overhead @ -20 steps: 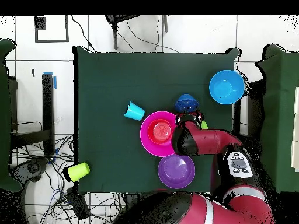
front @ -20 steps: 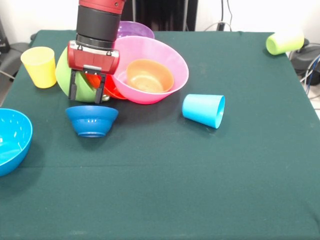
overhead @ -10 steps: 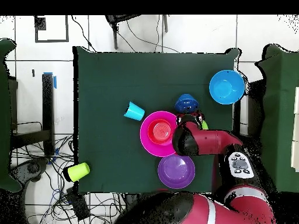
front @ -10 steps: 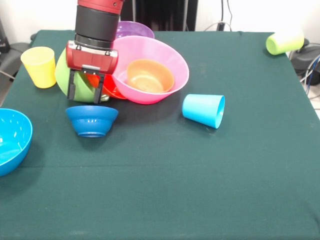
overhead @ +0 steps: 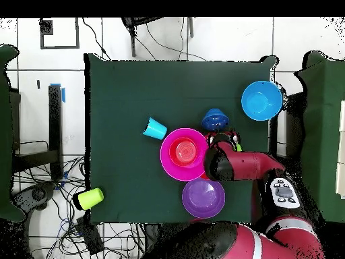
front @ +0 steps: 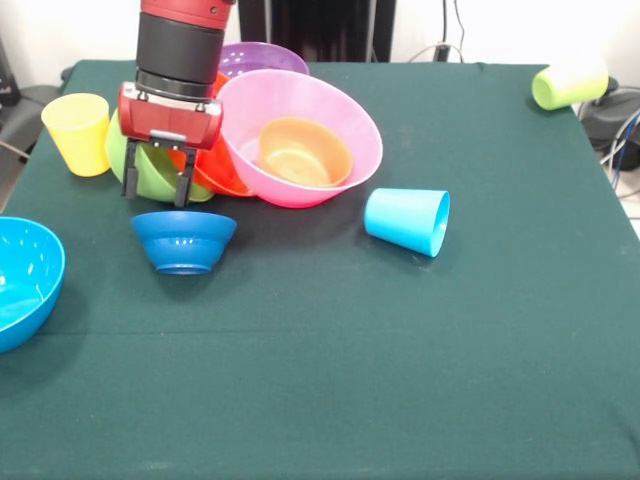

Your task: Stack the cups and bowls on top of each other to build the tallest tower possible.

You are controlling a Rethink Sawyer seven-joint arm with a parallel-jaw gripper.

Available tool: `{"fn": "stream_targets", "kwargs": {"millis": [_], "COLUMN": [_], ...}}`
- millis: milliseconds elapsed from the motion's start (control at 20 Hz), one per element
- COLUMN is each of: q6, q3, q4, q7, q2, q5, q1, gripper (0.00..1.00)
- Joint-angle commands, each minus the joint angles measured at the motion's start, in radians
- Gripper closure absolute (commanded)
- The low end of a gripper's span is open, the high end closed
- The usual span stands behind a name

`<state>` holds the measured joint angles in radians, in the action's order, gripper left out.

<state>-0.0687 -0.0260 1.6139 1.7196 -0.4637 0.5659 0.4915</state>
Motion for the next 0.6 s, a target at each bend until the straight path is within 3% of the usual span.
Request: {"fn": "stream_targets", "kwargs": {"millis": [50, 600], "q6": [-0.002, -0.035], "q3": [0.111, 0.139], "q4": [-0.017, 0.0], "q7": [0.054, 0.043], "q2": [0.037, 0.01], "q5": [0.059, 0.107], "q1": [-0.001, 0.033], "gripper": [0.0, 0.0]}}
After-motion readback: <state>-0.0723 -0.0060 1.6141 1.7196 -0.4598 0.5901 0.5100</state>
